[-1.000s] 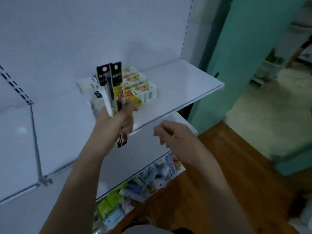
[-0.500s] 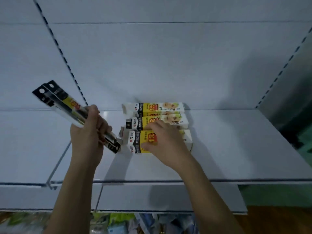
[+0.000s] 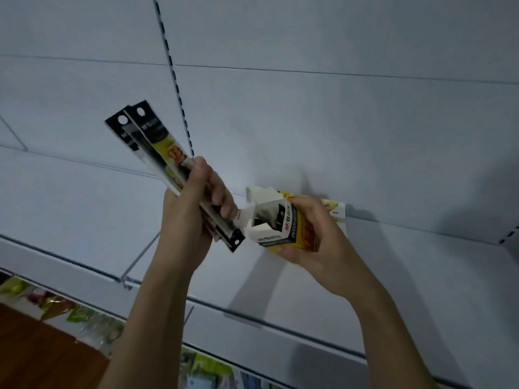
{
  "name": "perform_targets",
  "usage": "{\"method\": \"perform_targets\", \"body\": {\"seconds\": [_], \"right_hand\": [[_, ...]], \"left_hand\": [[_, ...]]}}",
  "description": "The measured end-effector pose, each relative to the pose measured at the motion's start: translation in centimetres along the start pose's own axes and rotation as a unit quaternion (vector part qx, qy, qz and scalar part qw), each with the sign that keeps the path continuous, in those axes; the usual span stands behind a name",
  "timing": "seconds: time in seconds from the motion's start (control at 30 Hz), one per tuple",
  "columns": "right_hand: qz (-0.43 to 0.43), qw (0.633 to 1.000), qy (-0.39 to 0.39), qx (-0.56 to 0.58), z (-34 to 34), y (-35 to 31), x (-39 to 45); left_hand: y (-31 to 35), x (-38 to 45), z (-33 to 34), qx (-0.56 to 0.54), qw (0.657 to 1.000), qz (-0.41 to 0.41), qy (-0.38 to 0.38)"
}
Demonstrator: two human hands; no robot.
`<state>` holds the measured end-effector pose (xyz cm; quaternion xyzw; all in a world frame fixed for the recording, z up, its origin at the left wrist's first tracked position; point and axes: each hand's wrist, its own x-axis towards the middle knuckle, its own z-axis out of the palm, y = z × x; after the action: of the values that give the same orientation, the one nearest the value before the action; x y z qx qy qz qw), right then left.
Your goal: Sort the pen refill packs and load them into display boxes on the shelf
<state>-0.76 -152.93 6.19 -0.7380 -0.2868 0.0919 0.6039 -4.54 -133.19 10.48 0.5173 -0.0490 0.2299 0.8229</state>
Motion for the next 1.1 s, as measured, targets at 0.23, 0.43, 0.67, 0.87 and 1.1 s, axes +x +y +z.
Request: {"method": "perform_targets", "body": {"seconds": [0.23,0.43,0.67,0.87,1.1], "right_hand": [[0.057,0.991,-0.067,-0.096,1.1,-0.6,1.3],[0.148,0.919,-0.126,-0.342,3.8,0.4,2.1],[0.210,0.930,-0.123,-0.276,4.3,1.0,3.4],[0.154,0.958,0.014,-0.242,4.6,-0.1,4.6],[0.215,0.906,-0.134,-0.340,6.1,0.5,3.6]], "left_hand": [[-0.5,0.9,-1.4,0.054,0.998,0.003,0.025],[-1.8,2.1,-5.6,0.074,0.992,-0.025,0.104],[-3.9,2.9,-7.8,0.073,0.989,-0.064,0.116],[-4.3,3.6,-8.7,0.000,0.993,-0.113,0.039],[-4.2,3.9,-8.2,-0.027,0.995,-0.092,0.006]]}}
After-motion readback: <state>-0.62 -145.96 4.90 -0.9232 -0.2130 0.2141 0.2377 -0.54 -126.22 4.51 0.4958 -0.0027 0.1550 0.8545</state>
